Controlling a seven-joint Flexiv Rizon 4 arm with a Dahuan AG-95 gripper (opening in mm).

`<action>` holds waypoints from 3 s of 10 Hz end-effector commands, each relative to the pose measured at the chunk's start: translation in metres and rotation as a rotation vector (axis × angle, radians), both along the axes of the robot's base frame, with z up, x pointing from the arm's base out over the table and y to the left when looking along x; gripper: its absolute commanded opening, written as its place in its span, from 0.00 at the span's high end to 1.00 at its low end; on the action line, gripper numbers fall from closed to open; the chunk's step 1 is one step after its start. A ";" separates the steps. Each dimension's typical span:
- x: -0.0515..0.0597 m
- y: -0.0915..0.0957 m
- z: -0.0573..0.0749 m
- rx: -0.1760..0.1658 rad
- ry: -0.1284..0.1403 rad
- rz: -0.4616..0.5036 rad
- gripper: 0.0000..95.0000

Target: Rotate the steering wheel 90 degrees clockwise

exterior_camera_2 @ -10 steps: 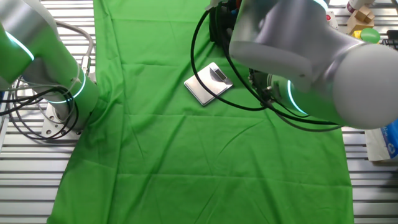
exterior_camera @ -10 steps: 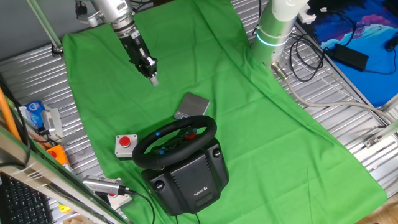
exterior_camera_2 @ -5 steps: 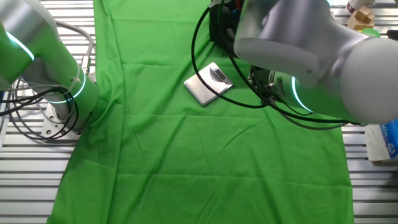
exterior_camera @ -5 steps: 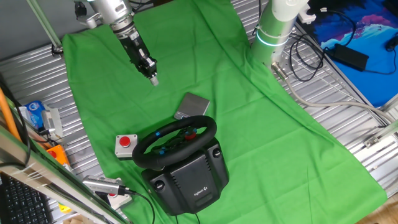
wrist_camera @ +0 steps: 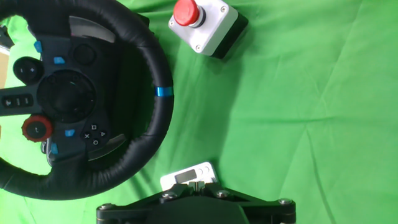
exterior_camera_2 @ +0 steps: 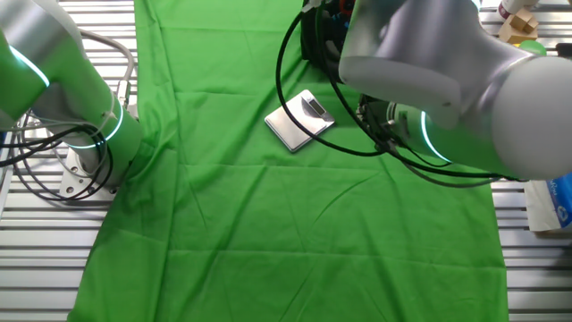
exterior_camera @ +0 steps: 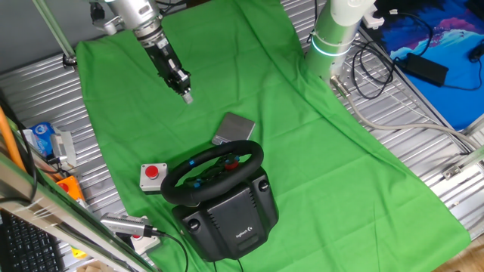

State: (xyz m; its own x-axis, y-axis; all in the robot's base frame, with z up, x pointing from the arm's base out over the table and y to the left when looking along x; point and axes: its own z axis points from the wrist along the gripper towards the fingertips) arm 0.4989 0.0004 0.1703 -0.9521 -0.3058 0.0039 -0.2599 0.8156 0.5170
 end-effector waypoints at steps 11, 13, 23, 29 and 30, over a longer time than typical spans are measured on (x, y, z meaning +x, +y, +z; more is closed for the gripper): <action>0.002 0.087 -0.017 0.053 0.003 -0.094 1.00; -0.006 0.098 -0.029 0.064 -0.008 -0.123 1.00; -0.020 0.153 -0.050 0.057 -0.009 -0.180 1.00; -0.021 0.153 -0.050 0.029 -0.011 -0.025 1.00; -0.021 0.153 -0.050 0.035 -0.011 0.007 1.00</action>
State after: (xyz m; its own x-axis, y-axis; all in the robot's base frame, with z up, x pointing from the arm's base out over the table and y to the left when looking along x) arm 0.4790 0.1539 0.1191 -0.9695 -0.2447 0.0100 -0.2043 0.8308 0.5177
